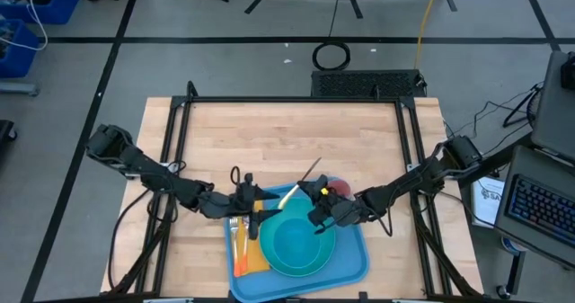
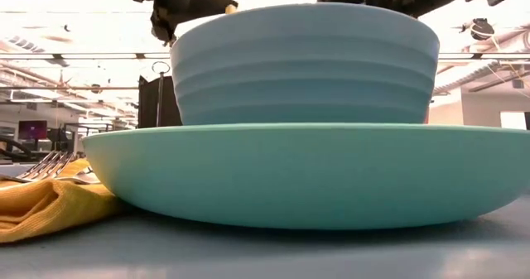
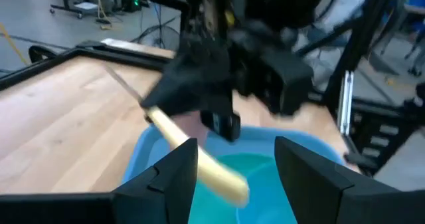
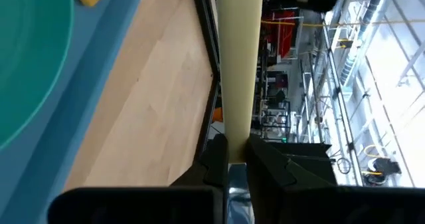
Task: Set up tray
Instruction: Put the knife on top of the napkin to the right of the spoon
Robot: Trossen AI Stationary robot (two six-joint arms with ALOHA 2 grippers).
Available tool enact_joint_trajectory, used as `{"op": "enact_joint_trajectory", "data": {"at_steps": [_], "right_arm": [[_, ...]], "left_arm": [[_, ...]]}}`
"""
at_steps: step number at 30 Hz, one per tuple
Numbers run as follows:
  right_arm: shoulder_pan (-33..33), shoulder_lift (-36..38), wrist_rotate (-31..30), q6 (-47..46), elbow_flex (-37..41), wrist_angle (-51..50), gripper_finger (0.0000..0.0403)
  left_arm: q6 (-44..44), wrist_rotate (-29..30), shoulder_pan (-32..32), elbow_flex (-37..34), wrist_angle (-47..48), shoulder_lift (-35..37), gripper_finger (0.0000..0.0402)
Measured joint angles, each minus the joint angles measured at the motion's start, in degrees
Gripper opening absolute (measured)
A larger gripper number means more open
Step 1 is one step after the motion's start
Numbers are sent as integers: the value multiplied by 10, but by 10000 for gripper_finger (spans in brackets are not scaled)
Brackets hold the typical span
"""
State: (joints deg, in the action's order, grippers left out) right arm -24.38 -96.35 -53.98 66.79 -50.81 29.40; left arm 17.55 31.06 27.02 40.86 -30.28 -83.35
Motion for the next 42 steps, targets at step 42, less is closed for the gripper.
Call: {"op": "enact_joint_trajectory", "data": {"at_steps": [42], "right_arm": [[0, -12, 3, 33, 0, 65, 20]], "left_arm": [[83, 6, -14, 0, 65, 1, 140]]}}
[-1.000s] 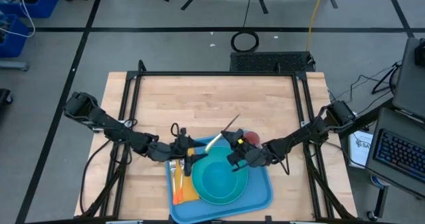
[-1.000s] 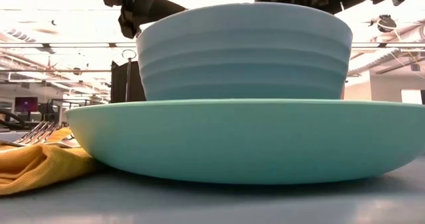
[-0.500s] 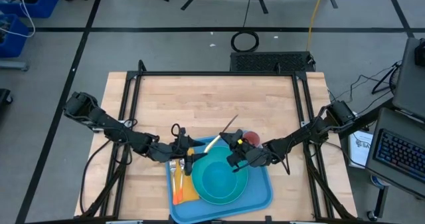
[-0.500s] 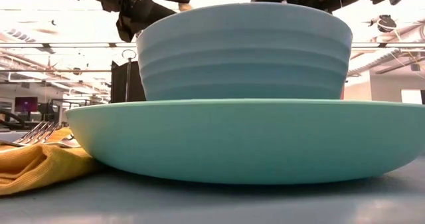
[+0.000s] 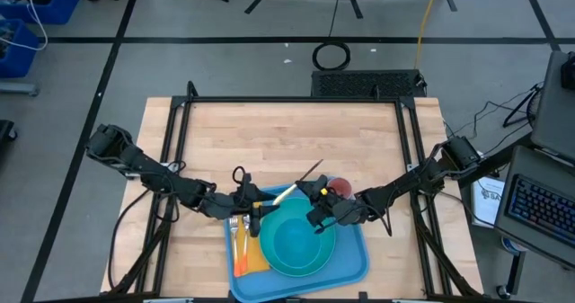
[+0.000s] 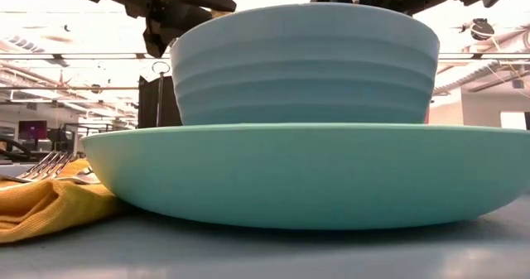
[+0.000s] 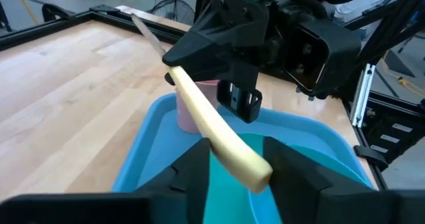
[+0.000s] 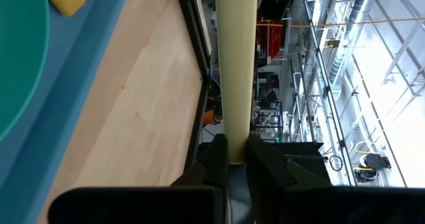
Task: Set up tray
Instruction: Put the knife on top of the napkin to the right of the spoon
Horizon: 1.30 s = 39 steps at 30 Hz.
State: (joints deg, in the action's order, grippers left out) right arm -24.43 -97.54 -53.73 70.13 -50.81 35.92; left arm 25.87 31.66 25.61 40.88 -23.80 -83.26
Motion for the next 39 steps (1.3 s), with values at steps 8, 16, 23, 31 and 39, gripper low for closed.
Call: {"op": "enact_joint_trajectory", "data": {"at_steps": [8, 16, 23, 31, 39], "right_arm": [[-2, 0, -14, 1, 2, -7, 20], [-1, 0, -7, -1, 2, -7, 20], [-1, 0, -7, -4, 2, -6, 32], [-1, 0, -20, -4, 0, 0, 38], [-1, 0, -25, -4, 0, 0, 36]], "left_arm": [[19, 35, 0, -2, 25, 0, 64], [33, 44, 0, -2, 38, 0, 59], [38, 44, 0, -2, 39, 0, 59], [25, 59, 10, -1, 40, 0, 58], [21, 63, 11, 0, 41, 0, 56]]}}
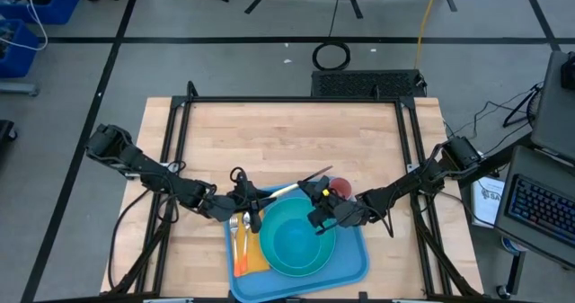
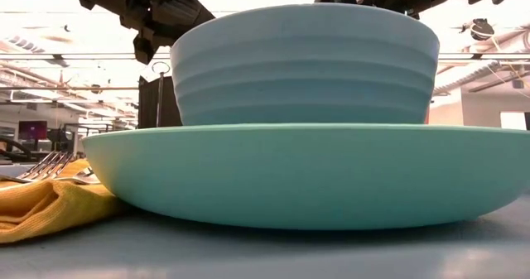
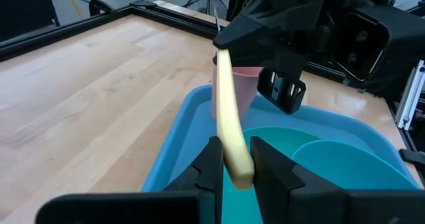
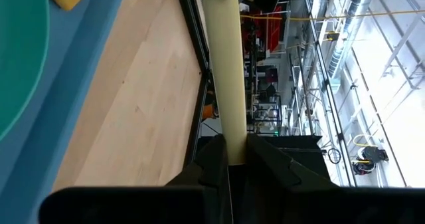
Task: Set up tray
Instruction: Put the knife on top of the napkin to the right of the spoon
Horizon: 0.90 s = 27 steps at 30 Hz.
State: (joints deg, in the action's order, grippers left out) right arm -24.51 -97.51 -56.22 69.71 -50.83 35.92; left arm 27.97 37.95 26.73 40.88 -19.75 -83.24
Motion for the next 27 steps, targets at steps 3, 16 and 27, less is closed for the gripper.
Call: {"op": "enact_joint_trajectory", "data": {"at_steps": [3, 16, 27], "right_arm": [[0, 0, -1, 0, 0, 0, 40], [0, 0, -3, -3, -1, 34, 62], [1, 0, 4, -7, -2, 49, 79]], "left_arm": [[-2, 2, 0, 0, 1, 0, 56], [-20, 52, 19, 1, 1, 0, 53], [-26, 109, 41, 2, 34, 17, 49]]}}
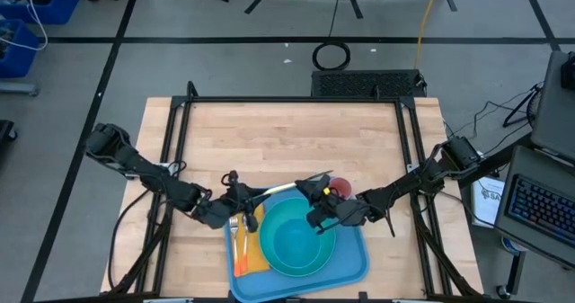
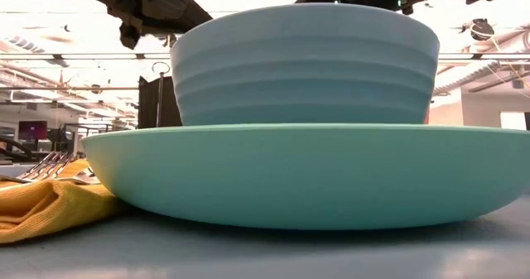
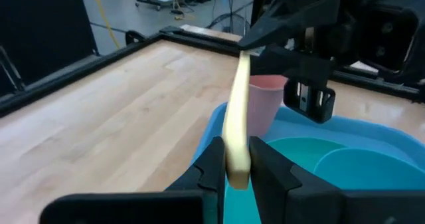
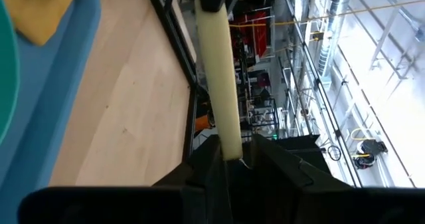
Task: Set up tray
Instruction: Put the knife on top of the napkin to the right of the spoon
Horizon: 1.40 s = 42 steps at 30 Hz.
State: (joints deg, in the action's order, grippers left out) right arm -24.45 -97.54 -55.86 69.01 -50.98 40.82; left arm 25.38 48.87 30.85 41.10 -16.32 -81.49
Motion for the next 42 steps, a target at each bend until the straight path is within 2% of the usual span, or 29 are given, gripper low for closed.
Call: {"op": "enact_joint_trajectory", "data": {"at_steps": [12, 18, 24, 33, 42], "right_arm": [[0, -1, -9, -32, 2, 49, 82], [-8, 0, -12, -54, 2, 52, 104], [-16, 0, -16, -60, 2, 55, 152], [-16, 0, -17, -83, 2, 84, 254], [-19, 0, -13, -87, 2, 88, 318]], "left_arm": [[-7, 10, 8, 0, 2, 10, 48], [-7, 2, 8, -1, 1, 10, 48], [-8, -7, 9, -2, 2, 10, 48], [-13, 6, 9, -2, 4, 10, 48], [-40, 88, 32, -2, 3, 10, 48]]}}
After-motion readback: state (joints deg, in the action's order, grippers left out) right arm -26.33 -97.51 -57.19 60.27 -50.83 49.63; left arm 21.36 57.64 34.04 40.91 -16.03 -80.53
